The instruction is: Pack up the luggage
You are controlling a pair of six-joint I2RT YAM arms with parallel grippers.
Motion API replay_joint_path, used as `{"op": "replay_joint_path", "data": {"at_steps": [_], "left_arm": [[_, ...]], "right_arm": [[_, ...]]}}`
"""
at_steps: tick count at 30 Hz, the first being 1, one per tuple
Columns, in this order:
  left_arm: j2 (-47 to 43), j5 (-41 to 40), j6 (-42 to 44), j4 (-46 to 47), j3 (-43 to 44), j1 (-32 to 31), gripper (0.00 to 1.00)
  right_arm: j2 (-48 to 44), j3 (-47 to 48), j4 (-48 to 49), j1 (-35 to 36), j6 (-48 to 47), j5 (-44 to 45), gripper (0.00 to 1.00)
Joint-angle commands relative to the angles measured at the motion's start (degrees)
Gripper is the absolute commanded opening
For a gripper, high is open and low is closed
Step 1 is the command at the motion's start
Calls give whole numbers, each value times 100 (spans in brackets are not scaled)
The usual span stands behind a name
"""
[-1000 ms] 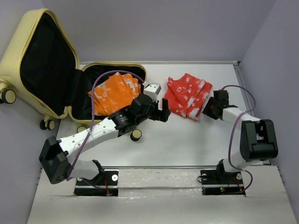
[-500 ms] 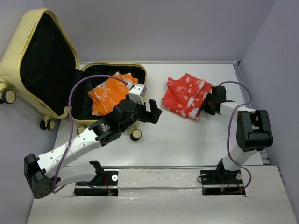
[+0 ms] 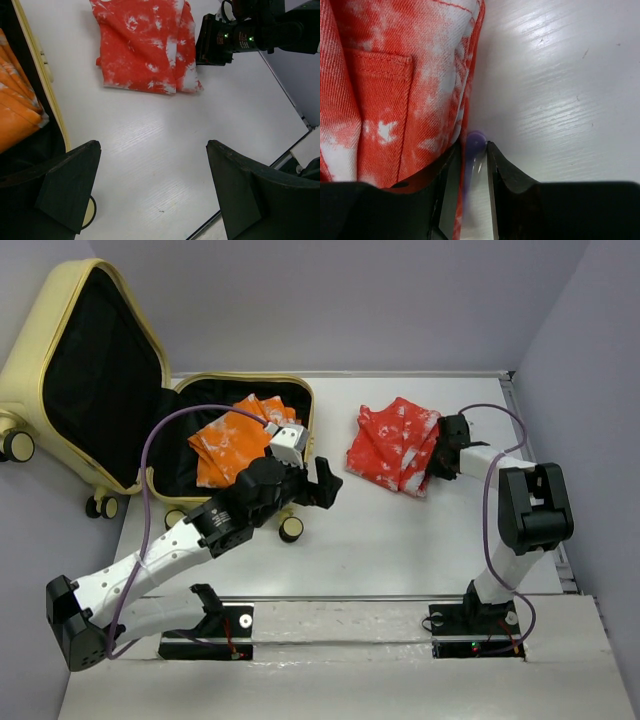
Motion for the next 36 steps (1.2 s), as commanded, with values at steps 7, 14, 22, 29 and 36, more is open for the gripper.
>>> {"op": "replay_joint_path", "data": {"at_steps": [7, 14, 22, 29, 36], "left_arm": [[-366, 2, 46, 302, -143, -9, 99], [-401, 107, 29, 337, -213, -9, 99], [-349, 248, 11, 416, -257, -9, 99], [-287, 327, 2, 460, -257, -18, 99], [-366, 336, -15, 469, -292, -18, 99]], "right_arm": [[-167, -31, -732, 75, -125, 1048, 42], [-334, -127, -802, 75, -249, 1057, 48], [-694, -409, -802, 75, -310, 951, 45], [-1152, -383, -907, 75, -363, 468, 65], [-1099, -576, -960, 75, -187, 55, 65]]}}
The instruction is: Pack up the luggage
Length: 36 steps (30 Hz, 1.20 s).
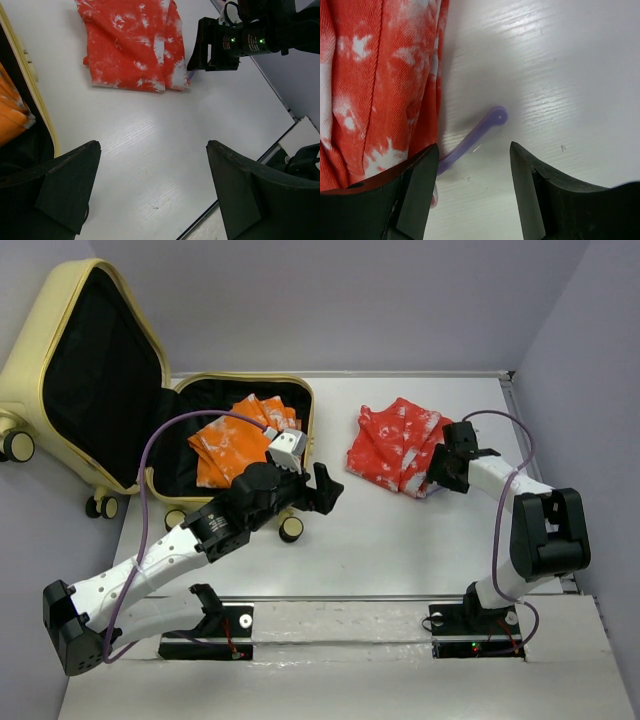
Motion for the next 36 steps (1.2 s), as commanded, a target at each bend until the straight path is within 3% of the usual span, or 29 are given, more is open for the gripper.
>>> {"op": "replay_joint_path", "data": {"at_steps": [1, 14, 16, 17, 24, 28, 36], "left_arm": [[-97, 23, -6, 270, -47, -18, 99], [-168, -20, -6, 270, -83, -18, 99], [-150, -20, -6, 261, -83, -18, 99], [-150, -12, -6, 270, -83, -18, 99], [-159, -3, -6, 270, -83, -18, 99], [-159, 6, -6, 270, -100, -18, 99], [-132, 50, -33, 463, -118, -18, 99]], "right_arm": [[-6, -82, -93, 1, 119, -289, 64], [705, 269, -207, 1, 216, 160, 54], [837, 331, -198, 1, 190, 186, 46], [925, 374, -198, 1, 181, 273, 35], [864, 331, -145, 1, 137, 511, 16], [566, 208, -128, 1, 93, 713, 7], [-1015, -126, -198, 88, -74, 495, 7]]}}
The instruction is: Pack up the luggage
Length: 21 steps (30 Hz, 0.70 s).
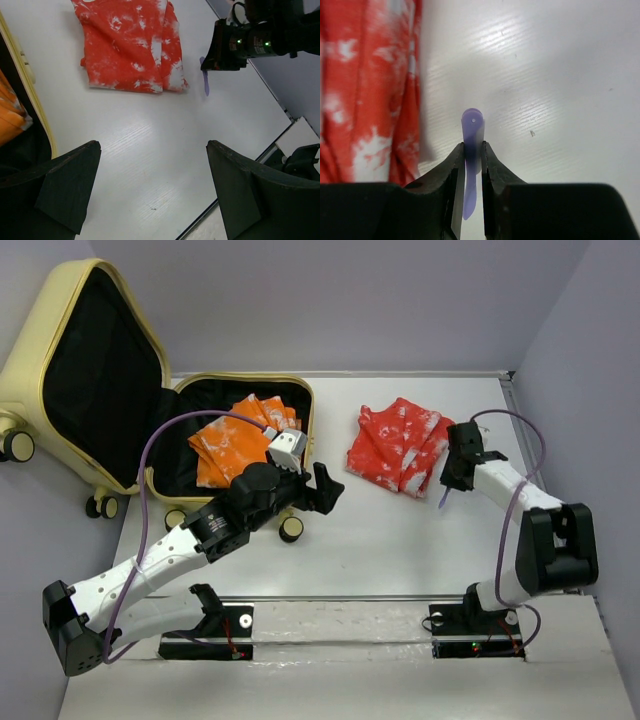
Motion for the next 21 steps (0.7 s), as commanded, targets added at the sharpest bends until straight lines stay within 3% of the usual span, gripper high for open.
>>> {"op": "replay_joint_path", "data": {"at_steps": [1, 5, 8, 12, 17, 18, 20, 21], "left_arm": [[-122, 0, -22, 408, -65, -18, 99], [-209, -141, -39, 435, 5, -18, 99], [-332, -316, -57, 391, 101, -18, 99], [-587, -676, -119, 260, 198, -18, 99], [-772, -1265, -233, -65, 426, -9, 99], [-798, -1318, -242, -92, 462, -9, 99], [-842, -1441, -233, -162, 558, -9, 99], [-851, -1538, -224, -232, 628, -1, 99]], "right_arm": [[-1025, -69, 82, 167, -114, -124, 7], [-1413, 114, 134, 808, 79, -599, 7], [-1247, 902, 318, 1493, 282, -977, 7], [-475, 2332, 547, 2258, 387, -1390, 7], [1376, 4523, 653, 3180, 580, -2383, 8], [1956, 5241, 670, 3269, 685, -2480, 12], [2232, 5895, 618, 3340, 712, -2857, 38], [2643, 6133, 583, 3340, 739, -2989, 73]]}}
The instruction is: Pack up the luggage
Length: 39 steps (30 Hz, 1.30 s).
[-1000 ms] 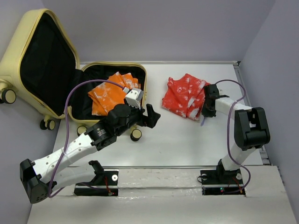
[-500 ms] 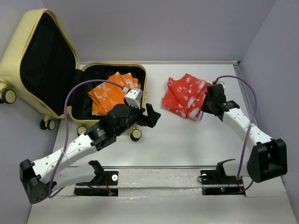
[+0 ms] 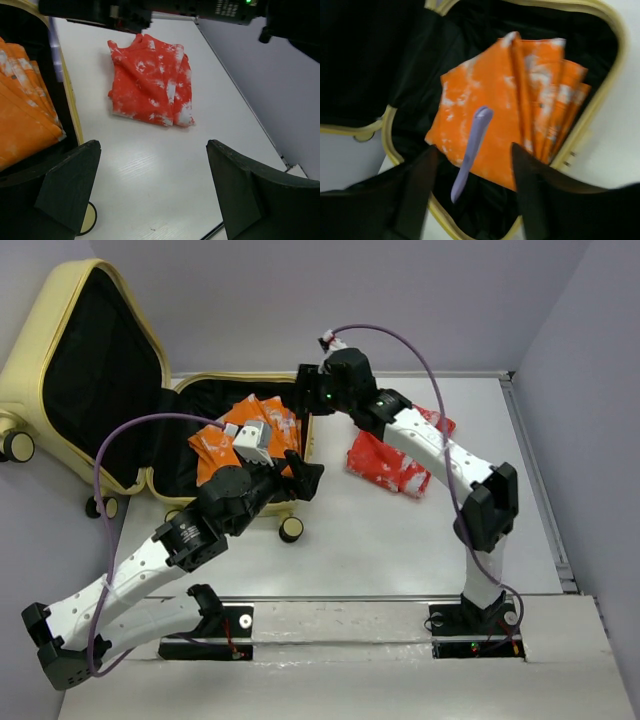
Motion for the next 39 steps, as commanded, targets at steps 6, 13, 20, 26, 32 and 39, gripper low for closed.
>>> {"op": "replay_joint_path", "data": {"at_steps": [6, 13, 20, 26, 32, 39], "left_arm": [[-42, -520, -104, -72, 336, 6, 99], [1363, 200, -8, 394, 590, 24, 99], [3164, 306, 80, 711, 1293, 50, 99], [4571, 561, -16, 816, 2005, 418, 99], [5863, 1352, -78, 781, 2734, 920, 99], [6882, 1633, -95, 649, 3472, 1236, 99]], "right_arm": [[167, -193, 24, -122, -23, -144, 88], [-2014, -3680, 385, -1869, -66, 1690, 99], [-2062, -4668, 639, -3145, -198, 1615, 100], [-1561, -4670, 1307, -3577, -251, 473, 100], [-1068, -4888, 1896, -3709, -67, -63, 100], [-620, -5047, 2556, -3973, 21, -837, 100]]}}
